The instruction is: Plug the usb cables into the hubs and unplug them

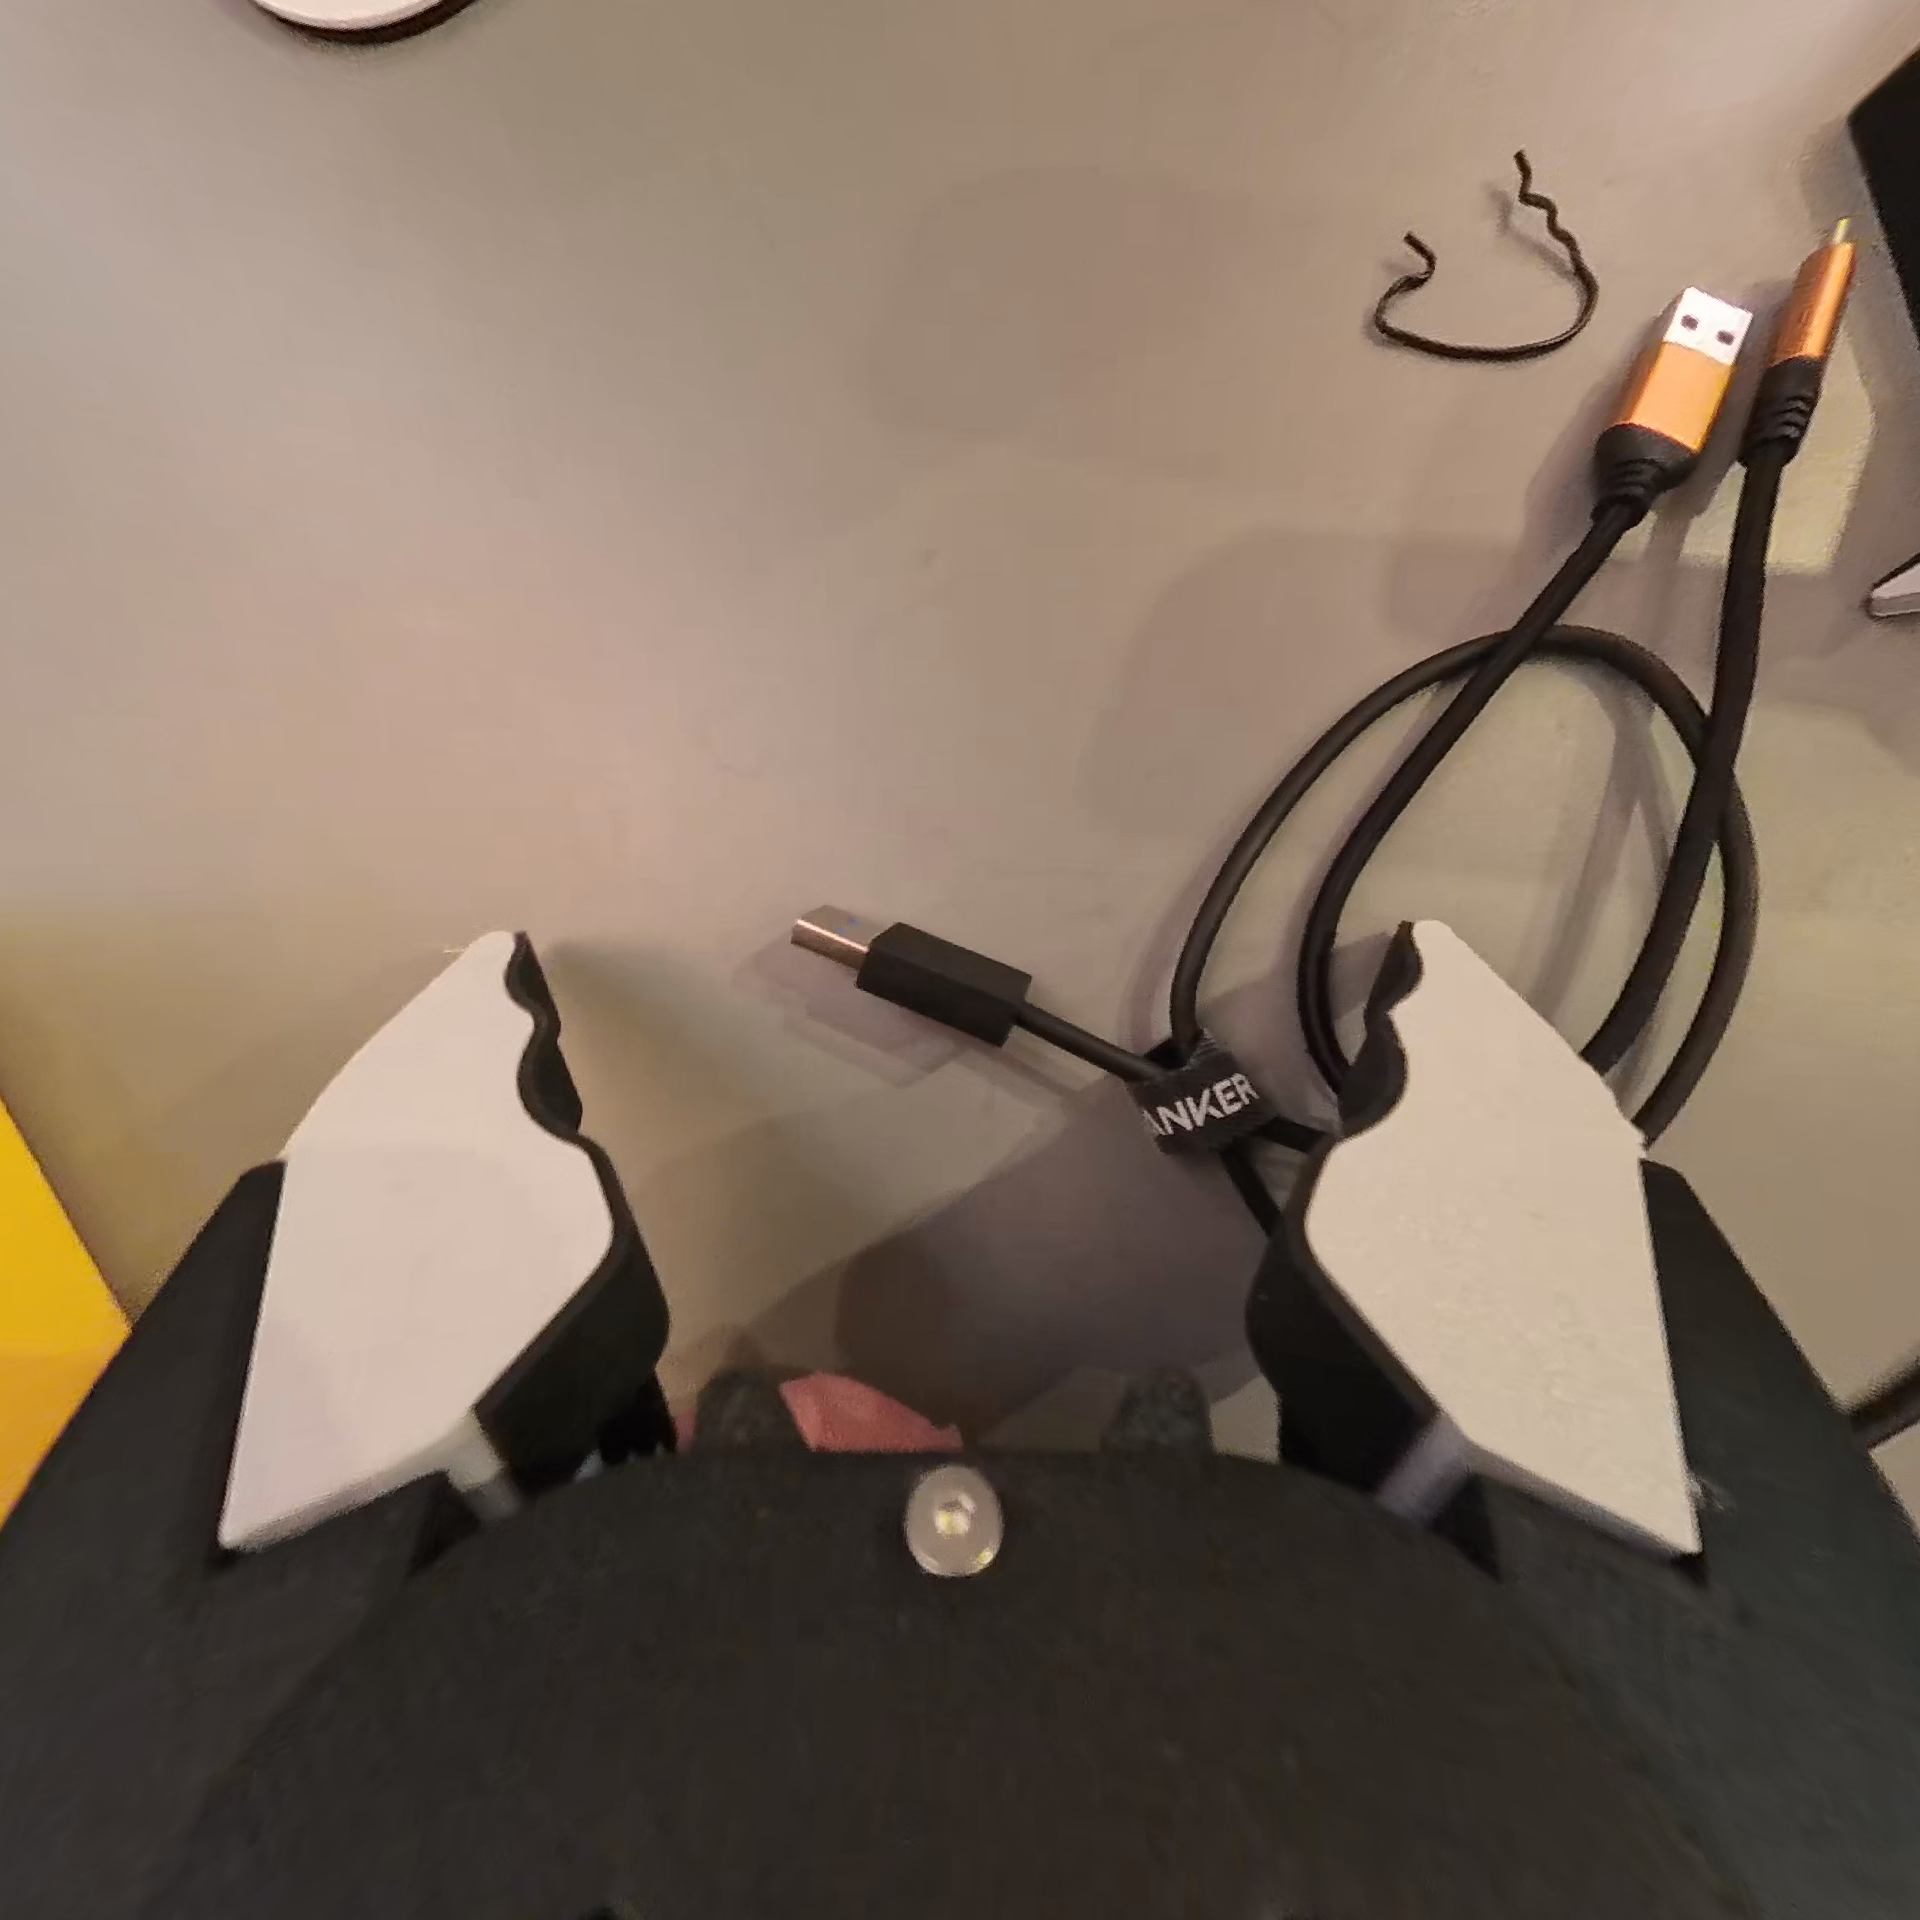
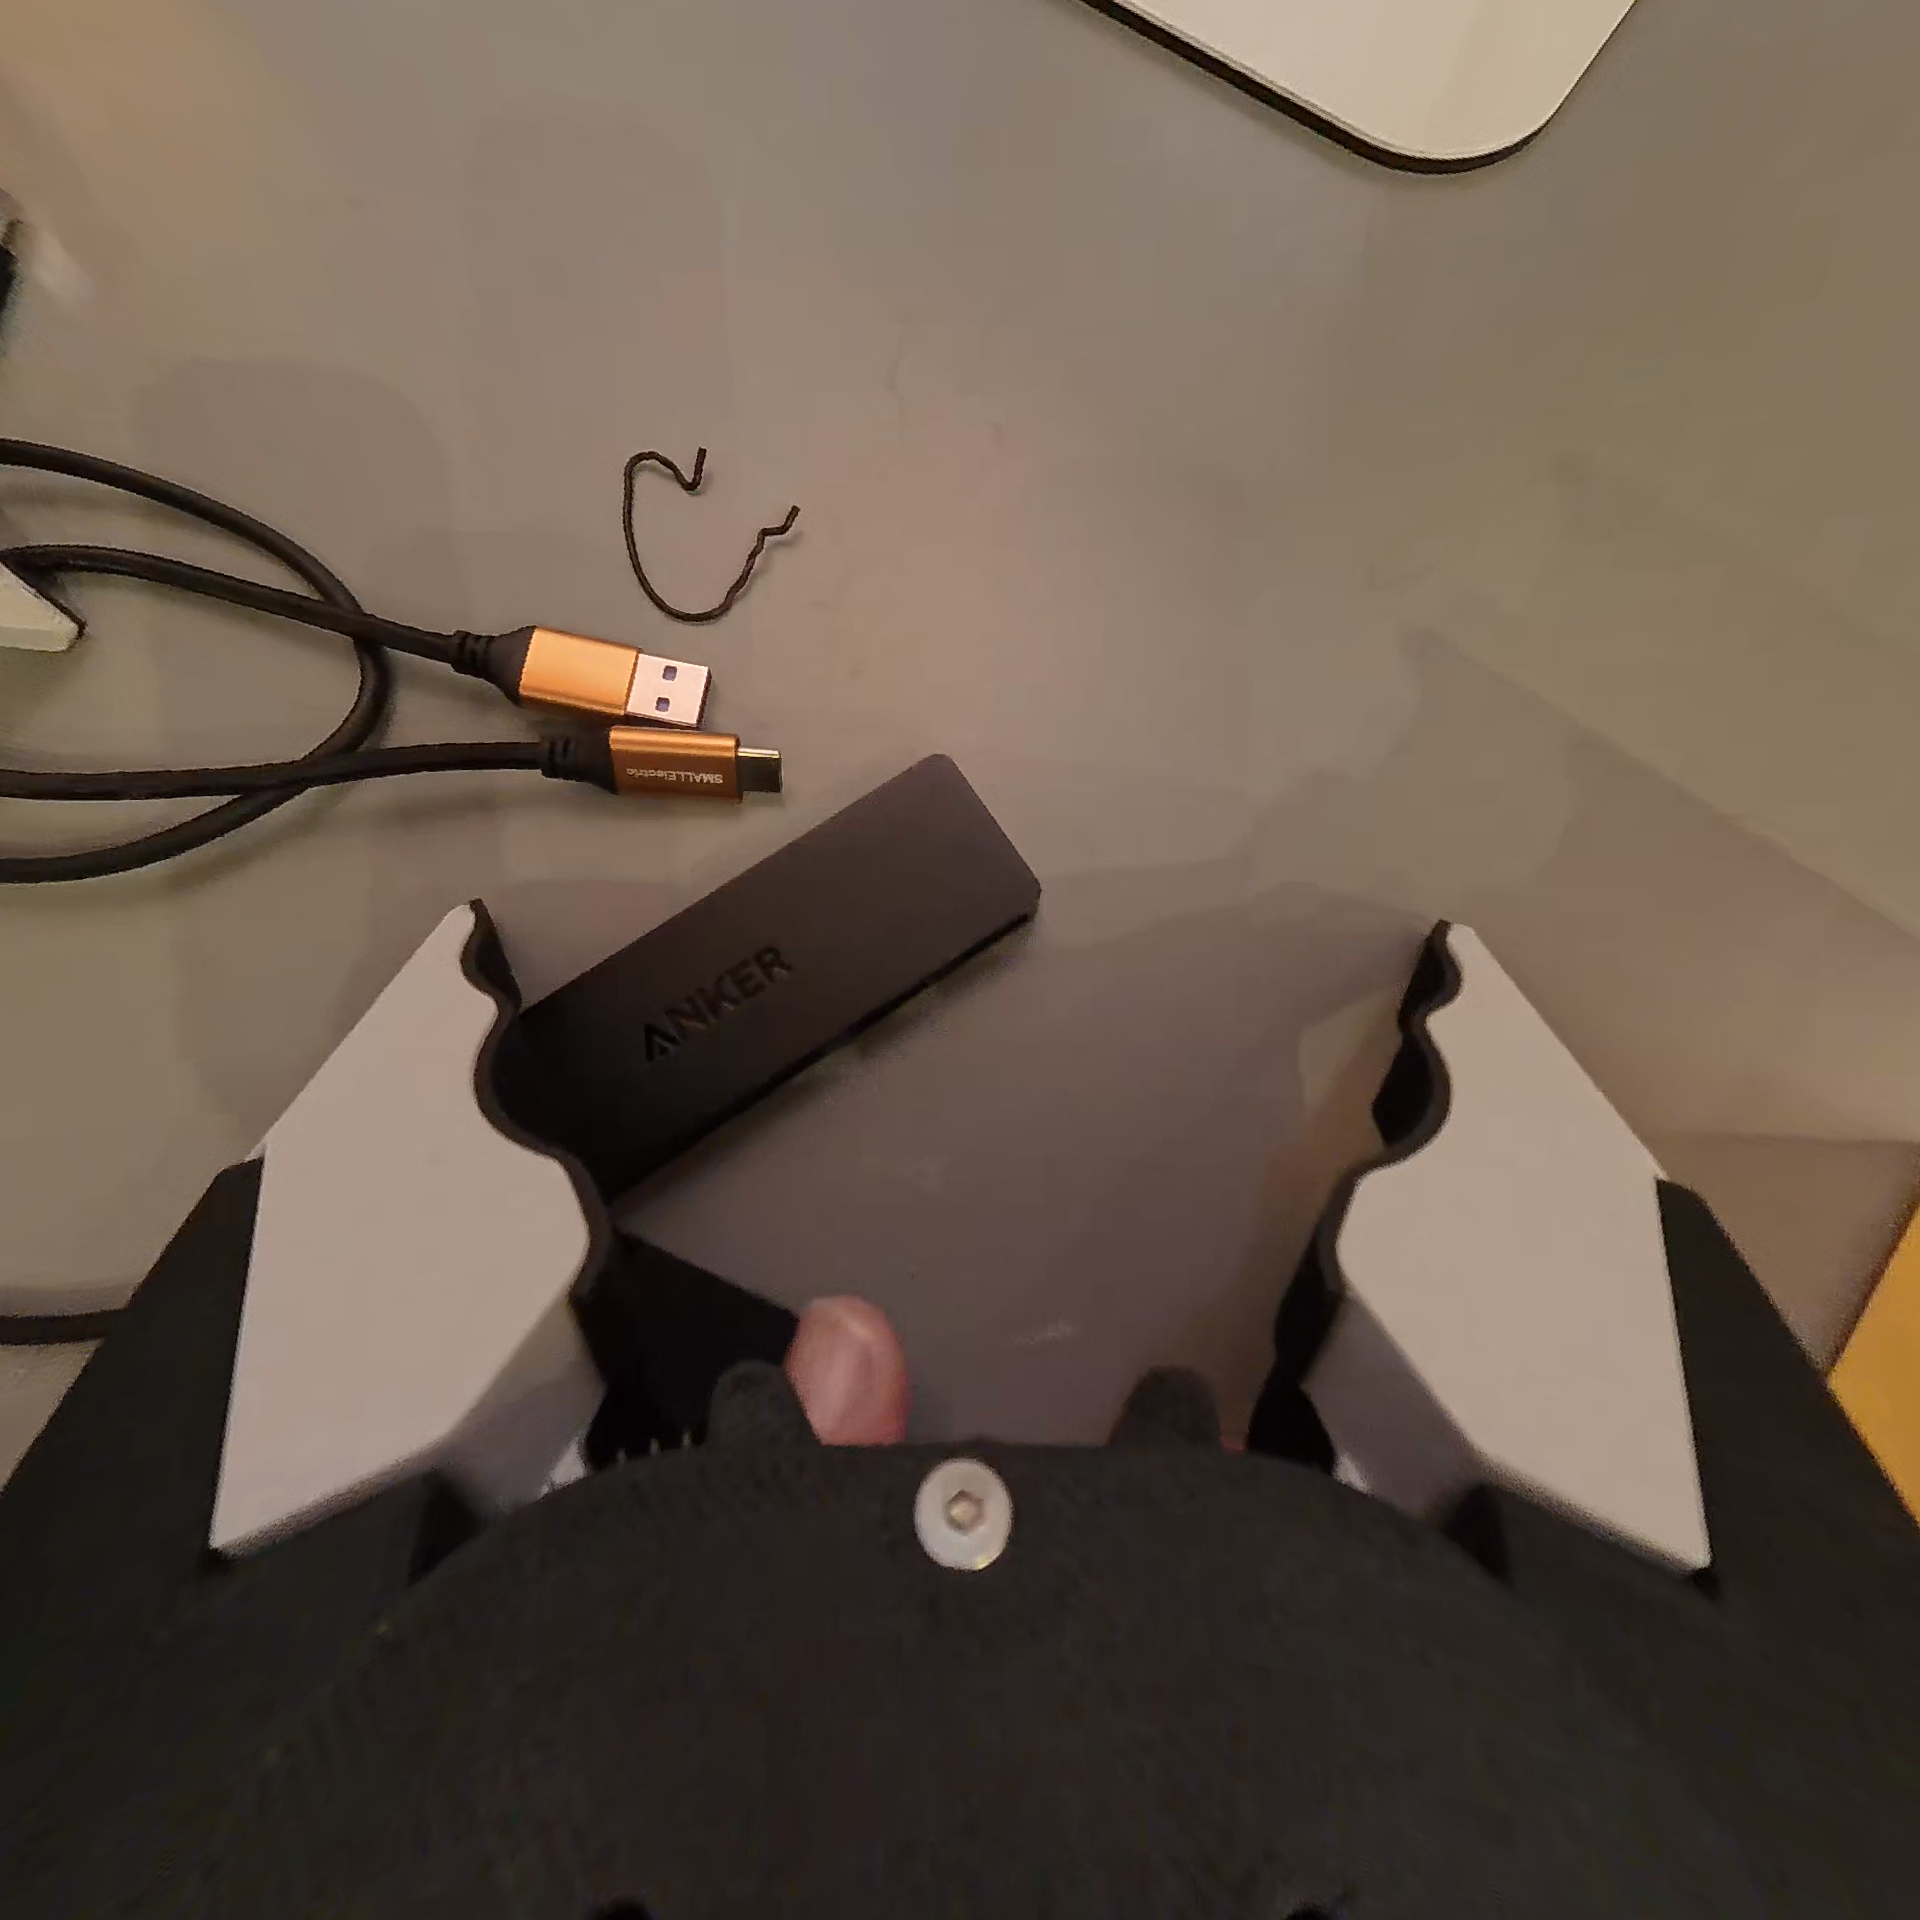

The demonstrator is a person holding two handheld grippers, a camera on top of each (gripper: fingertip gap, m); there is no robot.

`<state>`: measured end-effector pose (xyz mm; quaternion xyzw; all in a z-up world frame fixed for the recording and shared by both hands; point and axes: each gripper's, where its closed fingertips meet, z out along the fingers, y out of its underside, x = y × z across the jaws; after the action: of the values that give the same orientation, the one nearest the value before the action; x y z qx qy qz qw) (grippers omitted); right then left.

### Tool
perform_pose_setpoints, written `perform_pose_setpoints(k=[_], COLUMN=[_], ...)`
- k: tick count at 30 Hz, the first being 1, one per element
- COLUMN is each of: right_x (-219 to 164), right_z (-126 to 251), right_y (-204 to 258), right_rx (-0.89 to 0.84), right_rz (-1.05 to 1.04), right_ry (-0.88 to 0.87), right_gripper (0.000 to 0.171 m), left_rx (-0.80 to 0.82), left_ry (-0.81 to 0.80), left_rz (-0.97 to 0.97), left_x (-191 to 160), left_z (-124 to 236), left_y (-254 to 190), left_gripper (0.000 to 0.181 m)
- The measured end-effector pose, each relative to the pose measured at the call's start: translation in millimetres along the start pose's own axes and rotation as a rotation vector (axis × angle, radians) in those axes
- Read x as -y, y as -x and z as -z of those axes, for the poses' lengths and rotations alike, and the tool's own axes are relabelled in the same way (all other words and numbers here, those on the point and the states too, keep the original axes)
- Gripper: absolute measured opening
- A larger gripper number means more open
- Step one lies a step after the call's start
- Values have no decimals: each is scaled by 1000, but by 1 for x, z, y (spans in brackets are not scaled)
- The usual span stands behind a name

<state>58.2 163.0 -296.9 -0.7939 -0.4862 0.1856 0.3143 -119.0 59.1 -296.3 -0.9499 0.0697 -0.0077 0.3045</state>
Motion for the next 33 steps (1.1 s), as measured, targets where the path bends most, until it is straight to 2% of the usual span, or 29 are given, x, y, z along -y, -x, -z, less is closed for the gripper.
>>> perform_pose_setpoints(k=[10,17,20,29,33], right_x=[-2,3,-3,-4,-5], right_z=[1,6,2,3,4], right_y=[0,-9,-6,-3,6], right_rx=[-39,-178,-136,-136,-124], right_rz=[-34,-58,-146,-140,-130], right_ry=[-3,-41,0,1,2], right_gripper=[161,160,161,160,160], left_rx=[5,27,30,30,36], left_ry=[-5,-1,-11,13,12], left_rz=[13,35,42,87,97], left_x=[-1,-1,-1,-4,-6], left_z=[0,-1,0,1,5], left_y=[1,8,7,4,4], left_gripper=[144,146,144,139,131])
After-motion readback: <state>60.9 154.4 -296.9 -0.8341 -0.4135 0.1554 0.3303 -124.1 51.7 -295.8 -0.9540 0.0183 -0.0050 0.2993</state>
